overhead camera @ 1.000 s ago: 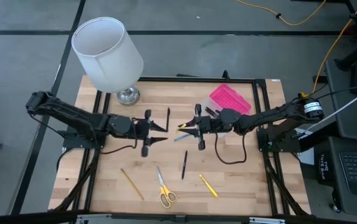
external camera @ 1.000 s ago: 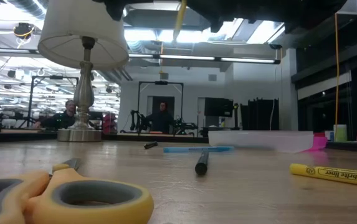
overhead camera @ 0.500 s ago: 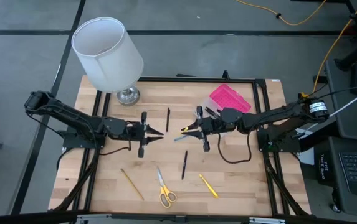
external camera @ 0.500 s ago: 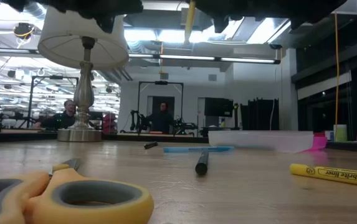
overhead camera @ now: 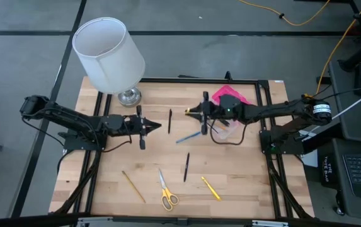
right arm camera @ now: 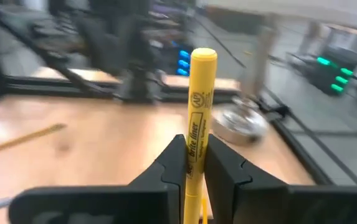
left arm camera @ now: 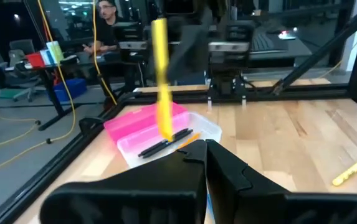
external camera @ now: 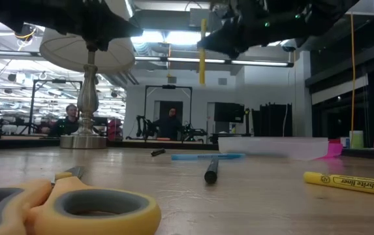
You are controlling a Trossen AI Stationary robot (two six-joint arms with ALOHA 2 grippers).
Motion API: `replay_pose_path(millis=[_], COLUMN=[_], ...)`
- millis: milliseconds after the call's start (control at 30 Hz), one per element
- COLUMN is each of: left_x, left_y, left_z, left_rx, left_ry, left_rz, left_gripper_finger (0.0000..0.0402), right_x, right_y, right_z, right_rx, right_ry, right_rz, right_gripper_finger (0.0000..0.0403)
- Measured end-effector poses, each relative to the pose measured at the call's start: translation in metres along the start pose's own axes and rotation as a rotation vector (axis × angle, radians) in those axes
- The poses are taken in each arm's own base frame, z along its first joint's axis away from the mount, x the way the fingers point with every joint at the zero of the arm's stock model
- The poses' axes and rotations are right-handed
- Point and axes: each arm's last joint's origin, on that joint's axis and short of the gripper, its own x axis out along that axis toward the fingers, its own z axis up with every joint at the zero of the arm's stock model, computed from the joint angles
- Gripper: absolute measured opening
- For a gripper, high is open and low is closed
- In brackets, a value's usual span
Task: Pick & place school supplies into a supply box
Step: Put the yellow pen into the pink supply box
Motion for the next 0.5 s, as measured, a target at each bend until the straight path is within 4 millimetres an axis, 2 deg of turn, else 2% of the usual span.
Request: replay_pose_path(millis=[133,300,500], left_x=[0.000,0.000,0.000], left_y=[0.000,0.000,0.000], left_z=[-0.001,-0.005,-0.007], left_rx=[0.006,0.017,0.024], left_ry=[0.014,0.045,0.065], left_rz=[-0.002,-0.007,-0.008], left_gripper_finger=[0.0003,0.0003,0.0004], right_x=[-0.001,-0.006,-0.026], right_y=[-0.015,-0.024,-0.026], right_z=[-0.005,-0.008,-0.001], right_rx=[0.007,0.009,0.107], right_ry=[0.055,0.116,0.218], right_rz=[-0.157,-0.320,-0.463], right_gripper_finger=[0.0042,0.0042,0.0042])
